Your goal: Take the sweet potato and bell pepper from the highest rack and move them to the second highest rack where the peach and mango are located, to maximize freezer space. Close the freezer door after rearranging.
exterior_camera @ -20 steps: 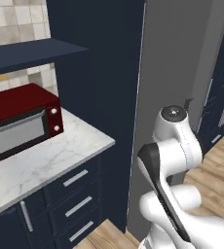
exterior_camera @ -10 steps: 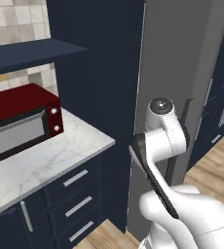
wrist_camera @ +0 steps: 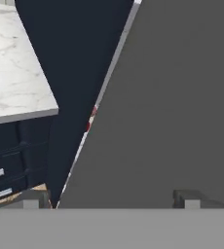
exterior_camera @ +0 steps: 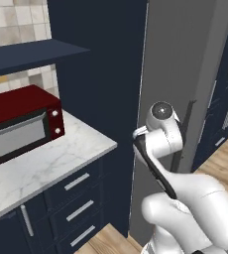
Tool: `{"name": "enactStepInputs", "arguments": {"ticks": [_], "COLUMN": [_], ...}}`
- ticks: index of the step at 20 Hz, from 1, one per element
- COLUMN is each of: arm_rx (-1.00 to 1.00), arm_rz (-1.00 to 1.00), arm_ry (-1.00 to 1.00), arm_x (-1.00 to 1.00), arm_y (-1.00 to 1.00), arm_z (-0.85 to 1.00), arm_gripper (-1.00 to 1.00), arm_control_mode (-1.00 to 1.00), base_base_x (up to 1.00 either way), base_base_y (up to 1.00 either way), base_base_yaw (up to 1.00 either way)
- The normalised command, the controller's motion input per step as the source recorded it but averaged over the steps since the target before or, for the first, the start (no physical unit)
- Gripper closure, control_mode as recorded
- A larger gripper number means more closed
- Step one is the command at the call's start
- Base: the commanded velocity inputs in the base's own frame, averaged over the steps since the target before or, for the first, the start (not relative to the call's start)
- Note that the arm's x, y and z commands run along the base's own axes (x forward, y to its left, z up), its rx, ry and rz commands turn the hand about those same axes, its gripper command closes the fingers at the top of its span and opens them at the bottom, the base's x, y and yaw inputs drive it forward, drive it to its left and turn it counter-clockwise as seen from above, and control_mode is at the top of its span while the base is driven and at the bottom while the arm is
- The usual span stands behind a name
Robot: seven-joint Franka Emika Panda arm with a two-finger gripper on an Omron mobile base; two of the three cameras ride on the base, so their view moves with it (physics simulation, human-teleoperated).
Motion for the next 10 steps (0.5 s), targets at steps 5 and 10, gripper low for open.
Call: {"name": "enactStepInputs", "arguments": {"ticks": [5,10], "arm_rx": [0.05,0.10], "arm_rz": [0.00,0.00], "arm_ry": [0.00,0.00], "arm_x": [0.93,0.74], "arm_y": [-0.50,-0.62], "arm_z": [0.00,0.00], "arm_gripper": [-1.00,-1.00], "arm_control_mode": [-1.00,-1.00], "base_base_x": [0.00,0.00], "base_base_y": [0.00,0.00], "base_base_yaw": [0.00,0.00]}}
